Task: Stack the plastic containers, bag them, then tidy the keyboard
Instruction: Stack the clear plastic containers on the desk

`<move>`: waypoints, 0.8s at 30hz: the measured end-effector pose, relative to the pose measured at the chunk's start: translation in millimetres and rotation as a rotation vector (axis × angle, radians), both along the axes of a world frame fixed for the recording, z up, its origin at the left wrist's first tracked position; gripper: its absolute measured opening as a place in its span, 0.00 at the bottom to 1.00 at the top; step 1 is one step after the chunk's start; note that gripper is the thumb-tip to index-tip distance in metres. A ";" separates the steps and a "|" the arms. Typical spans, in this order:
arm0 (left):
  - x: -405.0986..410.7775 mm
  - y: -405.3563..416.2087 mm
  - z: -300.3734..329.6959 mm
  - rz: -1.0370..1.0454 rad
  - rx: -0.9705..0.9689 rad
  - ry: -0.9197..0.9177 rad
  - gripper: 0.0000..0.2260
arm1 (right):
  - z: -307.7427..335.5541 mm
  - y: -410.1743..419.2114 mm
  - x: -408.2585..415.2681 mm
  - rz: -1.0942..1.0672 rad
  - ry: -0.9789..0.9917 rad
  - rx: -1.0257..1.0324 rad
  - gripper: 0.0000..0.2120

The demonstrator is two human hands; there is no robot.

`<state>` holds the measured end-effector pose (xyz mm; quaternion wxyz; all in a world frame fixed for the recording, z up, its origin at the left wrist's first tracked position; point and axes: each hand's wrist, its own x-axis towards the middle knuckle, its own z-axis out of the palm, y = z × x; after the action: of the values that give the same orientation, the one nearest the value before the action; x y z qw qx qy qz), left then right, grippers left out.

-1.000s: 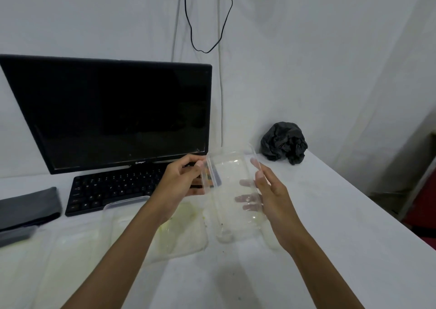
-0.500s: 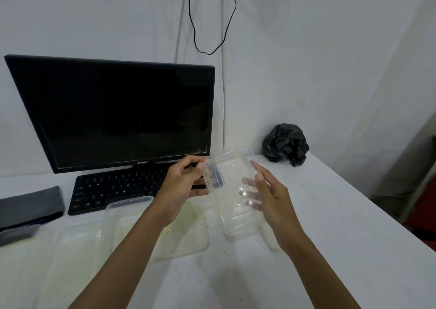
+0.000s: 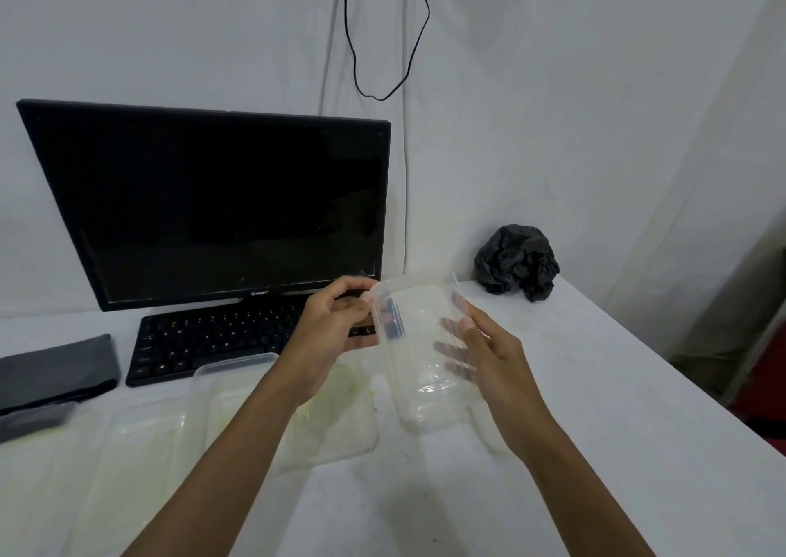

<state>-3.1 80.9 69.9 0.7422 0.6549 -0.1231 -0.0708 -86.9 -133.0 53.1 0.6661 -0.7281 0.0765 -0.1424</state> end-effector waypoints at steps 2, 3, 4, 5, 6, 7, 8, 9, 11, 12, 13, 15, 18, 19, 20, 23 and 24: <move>-0.3 -0.8 0.3 0.001 0.005 0.000 0.08 | 0.0 -0.4 -0.1 -0.005 0.016 0.007 0.20; -0.4 -1.3 0.5 0.003 0.007 0.000 0.08 | -0.2 -0.3 -0.1 -0.006 0.020 0.009 0.20; -0.7 -1.6 0.7 0.005 0.009 0.001 0.08 | -0.5 -0.1 -0.3 -0.007 0.020 0.012 0.20; -0.9 -2.2 0.9 0.008 0.011 0.001 0.08 | -0.3 0.2 -0.4 -0.011 0.017 0.017 0.20; -1.1 -2.6 0.9 0.013 0.015 0.001 0.08 | -0.3 0.5 -0.3 -0.017 0.012 0.021 0.20; -1.3 -2.9 0.9 0.021 0.020 -0.001 0.08 | -0.2 0.7 -0.4 -0.023 0.006 0.026 0.20; -1.3 -3.1 0.7 0.031 0.025 -0.005 0.08 | -0.2 0.9 -0.7 -0.029 0.002 0.029 0.20; -1.2 -3.3 0.6 0.041 0.029 -0.013 0.08 | 0.2 1.3 -1.1 -0.035 -0.002 0.031 0.20; -1.4 -3.6 0.3 0.057 0.036 -0.035 0.07 | 0.5 2.0 -2.2 -0.036 -0.013 0.027 0.20; -1.4 -3.8 -0.1 0.067 0.041 -0.046 0.07 | 0.1 2.0 -2.2 -0.036 -0.016 0.026 0.20; -1.6 -4.3 -0.4 0.080 0.046 -0.052 0.07 | 0.3 2.3 -2.2 -0.036 -0.017 0.027 0.20; -1.0 -5.7 -0.9 0.113 0.052 -0.049 0.07 | 0.8 2.4 -2.9 -0.021 -0.006 0.032 0.20; 3.0 -6.3 -0.8 0.191 0.015 0.012 0.07 | 0.4 1.4 -7.2 0.053 0.048 -0.025 0.16; 4.8 -5.4 -0.3 0.218 -0.014 0.038 0.07 | -0.3 1.2 -9.7 0.077 0.066 -0.039 0.13; 6.8 -4.3 -0.3 0.242 -0.031 0.057 0.07 | -1.9 1.0 -12.3 0.095 0.079 -0.035 0.12; 9.9 -1.4 -2.0 0.271 -0.017 0.074 0.07 | -4.2 0.9 -16.7 0.122 0.084 0.008 0.12; 9.6 -1.5 -2.5 0.267 -0.013 0.075 0.07 | -4.0 0.9 -17.3 0.127 0.076 0.015 0.12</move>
<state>6.5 79.4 67.4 0.7533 0.6576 -0.0075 0.0053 -104.2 -132.1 49.1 0.6757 -0.7315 0.0567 -0.0715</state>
